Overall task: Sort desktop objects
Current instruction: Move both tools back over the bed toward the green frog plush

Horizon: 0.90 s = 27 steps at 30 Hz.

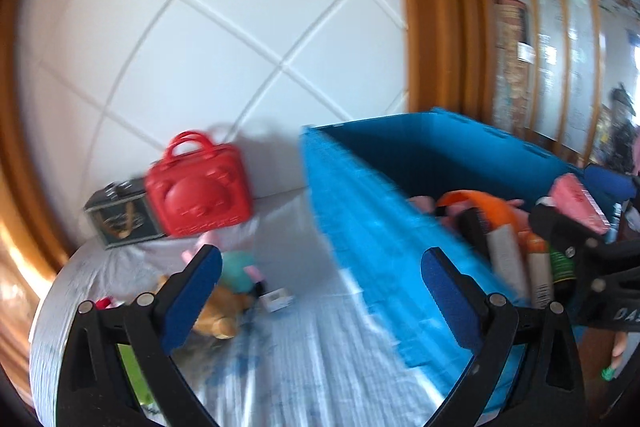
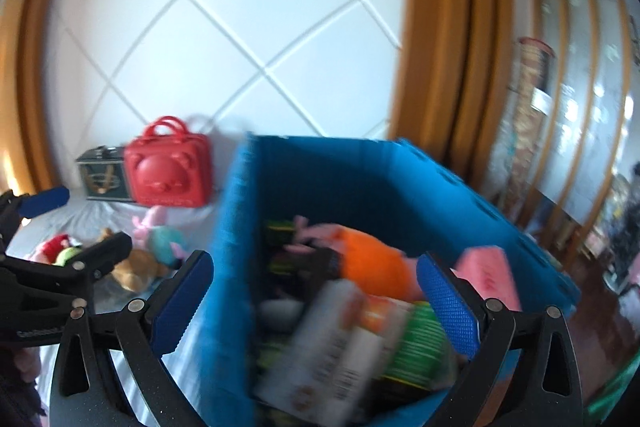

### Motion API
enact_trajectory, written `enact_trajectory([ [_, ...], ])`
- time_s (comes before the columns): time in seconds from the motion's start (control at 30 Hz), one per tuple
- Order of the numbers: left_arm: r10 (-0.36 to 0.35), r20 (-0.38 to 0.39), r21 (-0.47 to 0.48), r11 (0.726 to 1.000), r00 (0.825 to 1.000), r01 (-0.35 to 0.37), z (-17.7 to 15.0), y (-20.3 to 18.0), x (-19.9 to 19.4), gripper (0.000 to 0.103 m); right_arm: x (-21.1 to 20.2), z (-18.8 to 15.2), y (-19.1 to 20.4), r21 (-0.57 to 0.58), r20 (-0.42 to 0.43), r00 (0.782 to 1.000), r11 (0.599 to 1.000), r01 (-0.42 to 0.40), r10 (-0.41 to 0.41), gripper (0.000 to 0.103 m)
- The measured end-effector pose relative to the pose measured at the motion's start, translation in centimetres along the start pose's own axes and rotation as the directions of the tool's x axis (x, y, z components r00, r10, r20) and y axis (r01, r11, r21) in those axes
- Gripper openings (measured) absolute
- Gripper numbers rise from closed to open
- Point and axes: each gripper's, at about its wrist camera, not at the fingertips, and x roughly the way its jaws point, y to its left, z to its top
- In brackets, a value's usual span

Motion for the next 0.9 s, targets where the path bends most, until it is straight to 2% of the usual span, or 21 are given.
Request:
enact_trajectory([
  [0.2, 0.14, -0.04, -0.091, 0.986, 0.989, -0.143, -2.7, 7.6, -0.2, 0.102, 2.6, 1.3, 7.4, -0.069, -0.002, 0.989, 0.987, -0.148, 0.148, 0.103],
  [0.33, 0.226, -0.113, -0.154, 0.958, 0.967, -0.242, -5.1, 12.8, 0.0, 0.102, 5.0, 1.2, 12.0, -0.107, -0.043, 0.97, 0.964, -0.242, 0.239, 0.103],
  [0.47, 0.318, -0.198, -0.21, 0.91, 0.927, -0.357, -7.8, 17.9, 0.3, 0.102, 7.8, 0.5, 16.2, -0.126, -0.1, 0.94, 0.933, -0.337, 0.326, 0.103],
  [0.57, 0.376, -0.275, -0.252, 0.86, 0.885, -0.443, -10.2, 21.5, 0.6, 0.102, 10.6, -0.4, 19.8, -0.143, -0.157, 0.91, 0.903, -0.405, 0.383, 0.103],
  [0.67, 0.382, -0.349, -0.296, 0.822, 0.856, -0.488, -12.8, 24.4, 0.6, 0.101, 12.9, -1.4, 22.8, -0.182, -0.189, 0.886, 0.871, -0.456, 0.425, 0.103],
  [0.73, 0.39, -0.386, -0.317, 0.795, 0.836, -0.518, -14.2, 25.8, 0.5, 0.101, 14.2, -2.2, 24.7, -0.205, -0.221, 0.861, 0.841, -0.5, 0.458, 0.103],
  [0.83, 0.411, -0.451, -0.329, 0.749, 0.792, -0.575, -16.4, 27.3, 0.7, 0.101, 16.1, -3.5, 27.2, -0.225, -0.26, 0.836, 0.811, -0.54, 0.484, 0.103],
  [0.9, 0.411, -0.496, -0.343, 0.716, 0.765, -0.608, -18.0, 28.1, 1.0, 0.102, 17.5, -4.4, 28.6, -0.224, -0.298, 0.81, 0.788, -0.574, 0.505, 0.103],
])
